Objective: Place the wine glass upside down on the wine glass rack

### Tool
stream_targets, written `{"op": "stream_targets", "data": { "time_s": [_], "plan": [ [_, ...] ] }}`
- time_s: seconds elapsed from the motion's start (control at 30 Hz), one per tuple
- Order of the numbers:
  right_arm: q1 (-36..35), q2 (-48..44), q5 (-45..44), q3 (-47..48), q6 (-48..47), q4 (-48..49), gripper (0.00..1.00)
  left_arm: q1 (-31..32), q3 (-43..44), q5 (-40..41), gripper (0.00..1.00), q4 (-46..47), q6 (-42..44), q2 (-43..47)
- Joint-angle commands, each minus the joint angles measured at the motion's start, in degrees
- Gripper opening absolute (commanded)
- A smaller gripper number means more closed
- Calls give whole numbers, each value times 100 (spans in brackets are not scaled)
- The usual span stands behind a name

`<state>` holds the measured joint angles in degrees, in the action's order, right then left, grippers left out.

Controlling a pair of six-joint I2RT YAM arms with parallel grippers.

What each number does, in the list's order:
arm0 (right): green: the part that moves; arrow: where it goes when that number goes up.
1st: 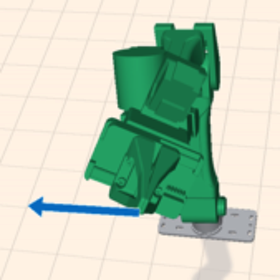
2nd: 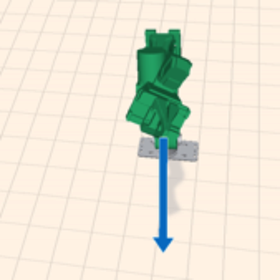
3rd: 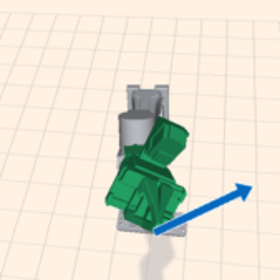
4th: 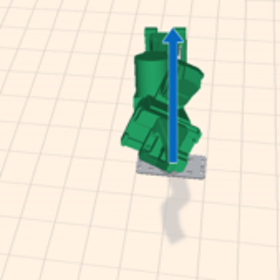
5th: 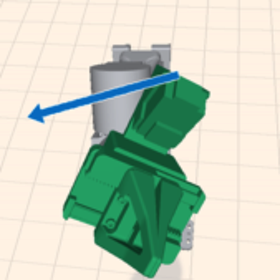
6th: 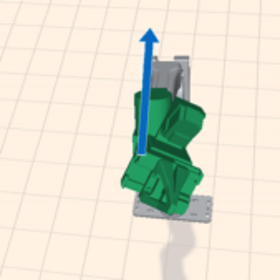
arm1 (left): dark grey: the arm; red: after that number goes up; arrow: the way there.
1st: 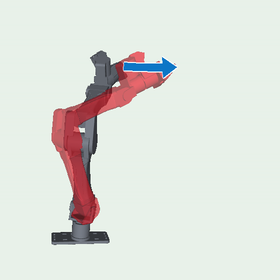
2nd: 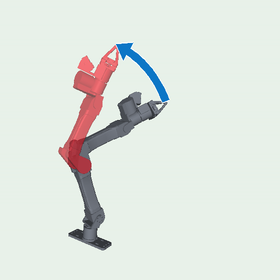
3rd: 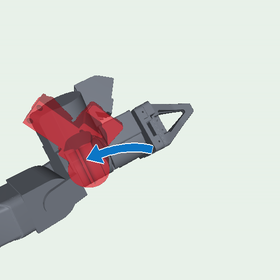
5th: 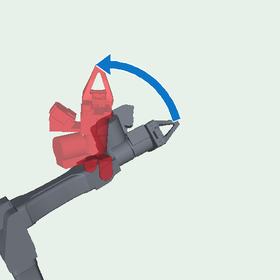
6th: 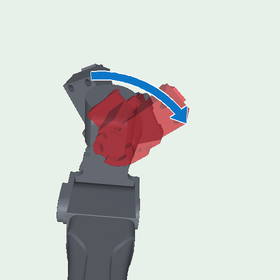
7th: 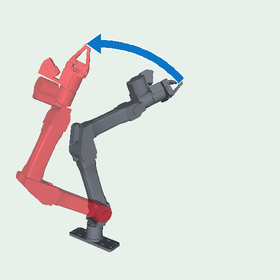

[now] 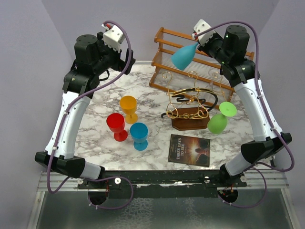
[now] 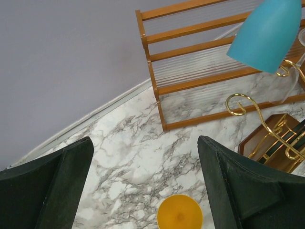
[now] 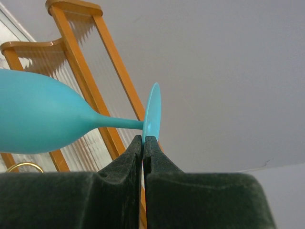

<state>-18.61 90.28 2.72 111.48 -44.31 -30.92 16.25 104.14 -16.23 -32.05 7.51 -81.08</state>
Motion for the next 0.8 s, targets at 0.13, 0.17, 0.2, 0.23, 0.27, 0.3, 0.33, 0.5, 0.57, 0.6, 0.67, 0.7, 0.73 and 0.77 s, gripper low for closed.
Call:
{"op": "stream_targets", "data": {
  "time_s": [0.13,0.17,0.2,0.23,0.27,0.3,0.33,0.5,0.57,0.6,0.67,0.7,0.73,0.77],
  "plan": [
    [-393,290,-632,-175,-869,210,1,-130,195,-77,94,-20,32,-17],
    [-431,315,-639,-203,-917,210,1,-140,199,-95,94,-16,30,-21],
    [-478,330,-653,-238,-966,209,1,-152,203,-95,94,-18,30,-22],
    [-539,346,-672,-272,-1027,209,1,-157,211,-94,94,-21,31,-25],
    [-587,357,-688,-321,-1074,202,1,-162,212,-99,94,-19,27,-30],
    [-638,368,-698,-360,-1119,186,1,-166,219,-97,94,-11,29,-27],
    [-683,374,-694,-401,-1164,164,1,-166,221,-106,94,-10,31,-26],
    [-900,342,-713,-645,-1364,19,1,-175,235,-100,94,-15,72,-19],
    [-939,298,-764,-770,-1431,-1,1,-184,230,-108,94,-31,74,-6],
    [-950,285,-776,-822,-1453,-16,1,-184,230,-116,94,-35,75,-11],
    [-972,229,-836,-935,-1501,-28,1,-184,216,-115,94,-24,90,-6],
    [-984,197,-857,-1003,-1528,-33,1,-188,206,-124,94,-22,90,0],
    [-1000,164,-867,-1062,-1548,-49,1,-190,208,-128,94,-26,92,7],
    [-1016,130,-861,-1119,-1565,-73,1,-192,216,-141,94,-34,100,5]
  ]
}}
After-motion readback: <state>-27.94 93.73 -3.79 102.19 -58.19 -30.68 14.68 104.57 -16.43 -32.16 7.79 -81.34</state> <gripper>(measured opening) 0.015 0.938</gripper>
